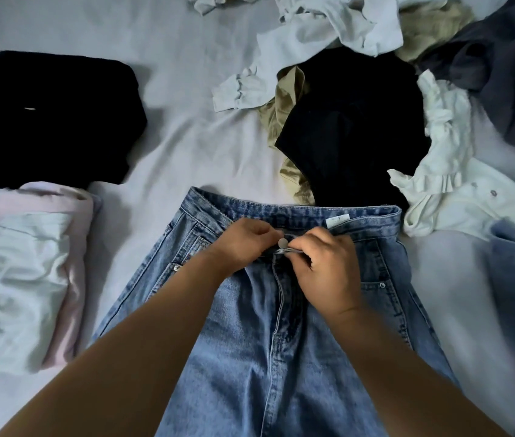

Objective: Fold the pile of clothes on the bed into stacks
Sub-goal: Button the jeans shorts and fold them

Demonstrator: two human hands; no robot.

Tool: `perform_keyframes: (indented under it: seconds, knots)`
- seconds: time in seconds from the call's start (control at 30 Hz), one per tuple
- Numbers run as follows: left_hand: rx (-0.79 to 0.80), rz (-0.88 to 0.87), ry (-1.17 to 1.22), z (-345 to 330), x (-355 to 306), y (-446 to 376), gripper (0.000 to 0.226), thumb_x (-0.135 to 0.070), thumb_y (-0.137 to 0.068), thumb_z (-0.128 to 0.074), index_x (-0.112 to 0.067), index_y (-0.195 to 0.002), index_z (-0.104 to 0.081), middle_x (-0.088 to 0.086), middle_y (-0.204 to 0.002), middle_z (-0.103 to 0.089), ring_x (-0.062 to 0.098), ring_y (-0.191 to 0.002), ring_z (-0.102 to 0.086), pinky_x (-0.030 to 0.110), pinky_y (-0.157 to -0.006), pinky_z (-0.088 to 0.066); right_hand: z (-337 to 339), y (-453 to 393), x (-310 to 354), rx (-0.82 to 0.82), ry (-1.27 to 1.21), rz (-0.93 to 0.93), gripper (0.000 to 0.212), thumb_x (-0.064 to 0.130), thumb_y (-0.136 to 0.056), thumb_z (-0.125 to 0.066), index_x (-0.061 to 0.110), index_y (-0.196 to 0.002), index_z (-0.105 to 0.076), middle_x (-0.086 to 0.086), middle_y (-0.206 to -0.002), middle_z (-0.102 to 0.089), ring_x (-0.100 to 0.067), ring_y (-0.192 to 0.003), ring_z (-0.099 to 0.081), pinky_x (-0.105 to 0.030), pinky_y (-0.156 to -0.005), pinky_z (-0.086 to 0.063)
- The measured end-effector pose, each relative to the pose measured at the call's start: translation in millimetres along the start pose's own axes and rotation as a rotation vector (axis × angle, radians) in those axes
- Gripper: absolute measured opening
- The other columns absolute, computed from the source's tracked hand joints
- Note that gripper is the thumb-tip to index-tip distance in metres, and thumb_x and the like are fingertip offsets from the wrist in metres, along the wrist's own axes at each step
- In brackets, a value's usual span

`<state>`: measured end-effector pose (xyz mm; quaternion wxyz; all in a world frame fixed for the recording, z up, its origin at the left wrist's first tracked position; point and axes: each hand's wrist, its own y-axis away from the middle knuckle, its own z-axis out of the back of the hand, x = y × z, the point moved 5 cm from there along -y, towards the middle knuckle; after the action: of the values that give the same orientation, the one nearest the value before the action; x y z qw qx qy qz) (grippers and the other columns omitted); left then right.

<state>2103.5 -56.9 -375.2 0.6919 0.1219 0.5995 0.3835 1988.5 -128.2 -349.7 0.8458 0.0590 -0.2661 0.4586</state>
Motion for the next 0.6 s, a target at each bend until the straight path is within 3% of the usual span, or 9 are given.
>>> perform_keyframes:
  seconds: [0.1, 0.2, 0.3, 0.47, 0.53, 0.6]
  knots:
    - [-0.004, -0.036, -0.031, 1, 1, 4, 0.030, -0.026, -0.093, -0.058, -0.014, -0.065, -0.062, -0.004, -0.050, -0.039, 0.007, -0.045, -0.033, 0.021, -0.047, -0.028, -1, 3, 1, -0.012, 0.033, -0.052, 0.010, 0.022, -0.071, -0.066, 0.014, -0.076, -0.065, 0.000, -0.073, -0.059, -0.024, -0.059, -0.056, -0.029, -0.066, -0.033]
    - [-0.031, -0.082, -0.103, -1, 7, 3, 0.028, -0.029, -0.093, -0.057, -0.008, -0.079, -0.069, -0.002, -0.052, -0.043, 0.007, -0.044, -0.034, 0.022, -0.047, -0.028, -3, 5, 3, 0.015, 0.106, 0.023, 0.015, 0.022, -0.074, -0.065, 0.013, -0.086, -0.067, -0.001, -0.078, -0.061, -0.024, -0.062, -0.058, -0.032, -0.069, -0.037]
    - [-0.072, -0.110, -0.178, -5, 10, 2, 0.031, -0.030, -0.094, -0.055, -0.008, -0.075, -0.064, -0.002, -0.054, -0.044, 0.008, -0.047, -0.037, 0.023, -0.049, -0.030, -6, 6, 3, 0.043, 0.153, 0.079, 0.020, 0.024, -0.078, -0.061, 0.011, -0.091, -0.070, -0.002, -0.081, -0.062, -0.023, -0.064, -0.058, -0.032, -0.068, -0.028]
    - [0.059, -0.190, -0.188, -8, 14, 10, 0.016, -0.031, -0.085, -0.052, -0.020, -0.090, -0.063, -0.002, -0.086, -0.054, 0.015, -0.085, -0.050, 0.032, -0.079, -0.037, -7, 0, 3, 0.090, 0.165, 0.093, 0.029, 0.030, -0.079, -0.045, 0.014, -0.083, -0.069, 0.000, -0.081, -0.060, -0.022, -0.068, -0.059, -0.032, -0.069, -0.026]
    - [0.082, -0.251, -0.226, -9, 18, 14, 0.024, -0.038, -0.078, -0.060, -0.021, -0.095, -0.063, -0.007, -0.085, -0.052, 0.004, -0.079, -0.050, 0.026, -0.074, -0.037, -7, -2, 2, 0.108, 0.162, 0.101, 0.029, 0.031, -0.079, -0.045, 0.015, -0.084, -0.068, 0.001, -0.083, -0.060, -0.021, -0.071, -0.060, -0.032, -0.070, -0.024]
    - [-0.017, -0.340, -0.221, -7, 18, 14, 0.025, -0.035, -0.080, -0.069, -0.016, -0.097, -0.067, -0.014, -0.077, -0.051, -0.003, -0.070, -0.050, 0.019, -0.068, -0.037, -7, -2, -1, 0.120, 0.156, 0.101, 0.029, 0.032, -0.081, -0.045, 0.016, -0.087, -0.068, 0.001, -0.087, -0.059, -0.019, -0.077, -0.059, -0.032, -0.073, -0.023]
